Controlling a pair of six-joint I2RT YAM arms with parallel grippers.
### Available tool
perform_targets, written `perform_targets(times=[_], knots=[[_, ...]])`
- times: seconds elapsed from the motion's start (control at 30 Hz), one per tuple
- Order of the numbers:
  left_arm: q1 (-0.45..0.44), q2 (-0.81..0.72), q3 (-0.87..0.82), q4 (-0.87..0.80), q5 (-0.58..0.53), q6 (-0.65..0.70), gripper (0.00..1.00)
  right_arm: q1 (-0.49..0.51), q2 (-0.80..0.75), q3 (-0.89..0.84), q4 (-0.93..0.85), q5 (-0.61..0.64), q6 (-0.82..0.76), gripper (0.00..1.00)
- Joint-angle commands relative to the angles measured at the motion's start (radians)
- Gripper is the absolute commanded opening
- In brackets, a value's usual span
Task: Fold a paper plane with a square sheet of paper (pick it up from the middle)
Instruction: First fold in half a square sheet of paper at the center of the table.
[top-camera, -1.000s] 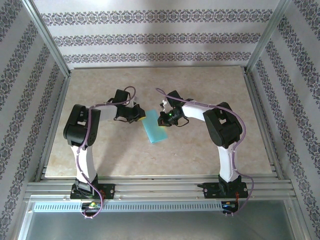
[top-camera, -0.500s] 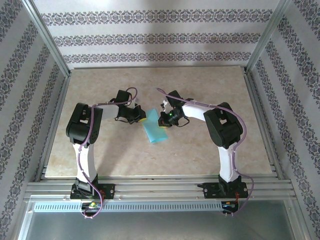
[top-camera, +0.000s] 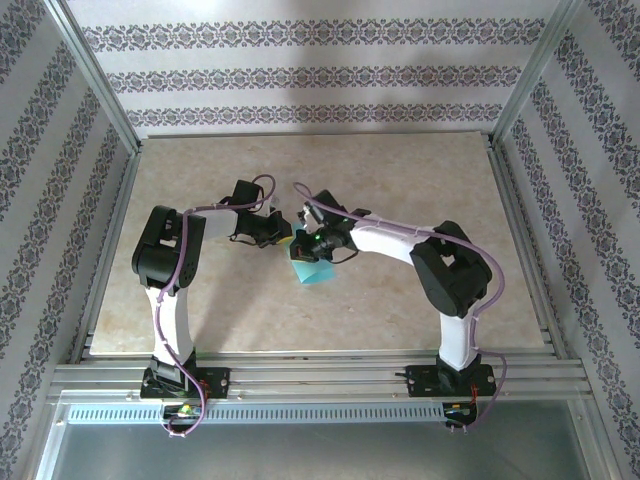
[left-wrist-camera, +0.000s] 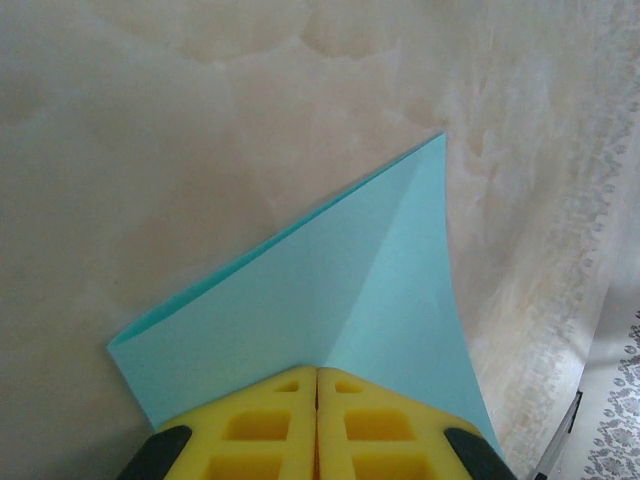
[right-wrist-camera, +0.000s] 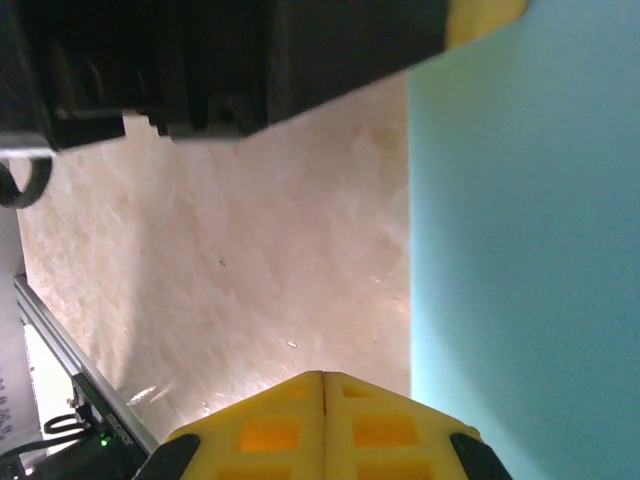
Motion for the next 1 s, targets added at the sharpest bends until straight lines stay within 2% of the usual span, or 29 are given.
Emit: perform_targets(times=[0.0, 0.17, 0.5, 0.97], knots=[[-0.01, 0.009, -0.024, -0.09, -0.083, 0.011, 0.1, 0.009, 0.027, -0.031, 0.084, 0.076, 0.105, 0.01], [-0.01, 0.015, -0.026, -0.089, -0.085, 0.005, 0.09, 0.012, 0.076, -0.022, 0.117, 0.123, 0.138, 0.01], [-0.009, 0.016, -0.026, -0.093, -0.094, 0.003, 0.09, 0.022, 0.152, 0.032, 0.063, 0.111, 0.123, 0.01], [0.004, 0.025, -0.015, -0.118, -0.118, 0.016, 0.09, 0.045, 0.064, -0.048, -0.028, 0.03, 0.041, 0.01]])
